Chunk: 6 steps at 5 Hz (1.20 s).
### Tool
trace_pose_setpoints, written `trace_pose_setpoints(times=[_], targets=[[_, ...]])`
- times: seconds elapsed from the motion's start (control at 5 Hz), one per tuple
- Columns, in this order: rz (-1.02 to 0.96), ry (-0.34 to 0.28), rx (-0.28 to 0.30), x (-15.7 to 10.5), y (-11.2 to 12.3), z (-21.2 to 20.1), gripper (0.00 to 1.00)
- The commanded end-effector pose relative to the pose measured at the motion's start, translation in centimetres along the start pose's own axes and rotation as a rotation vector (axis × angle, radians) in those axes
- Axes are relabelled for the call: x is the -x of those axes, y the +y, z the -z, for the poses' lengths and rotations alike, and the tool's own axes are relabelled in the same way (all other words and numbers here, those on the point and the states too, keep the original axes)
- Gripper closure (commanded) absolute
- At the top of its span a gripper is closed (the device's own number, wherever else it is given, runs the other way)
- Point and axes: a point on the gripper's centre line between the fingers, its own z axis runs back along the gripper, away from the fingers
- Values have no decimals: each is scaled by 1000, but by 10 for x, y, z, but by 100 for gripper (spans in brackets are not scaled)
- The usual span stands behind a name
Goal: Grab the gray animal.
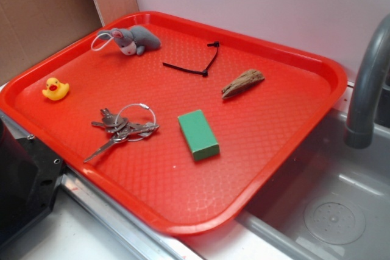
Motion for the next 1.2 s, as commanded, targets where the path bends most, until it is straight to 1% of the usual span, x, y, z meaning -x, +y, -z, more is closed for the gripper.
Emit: trace_pose_setpoints(times=[0.0, 0.2, 0.4, 0.6, 0.8, 1.0], targets=[[0, 0, 0, 0, 0, 0, 0], [-110, -26, -11, -51, 3, -7, 0], [-203, -27, -57, -101, 32, -4, 0], [-243, -32, -157, -148, 68, 21, 0], [-175, -8, -148, -189, 98, 76, 0], [-177, 75, -225, -188, 123, 127, 0]])
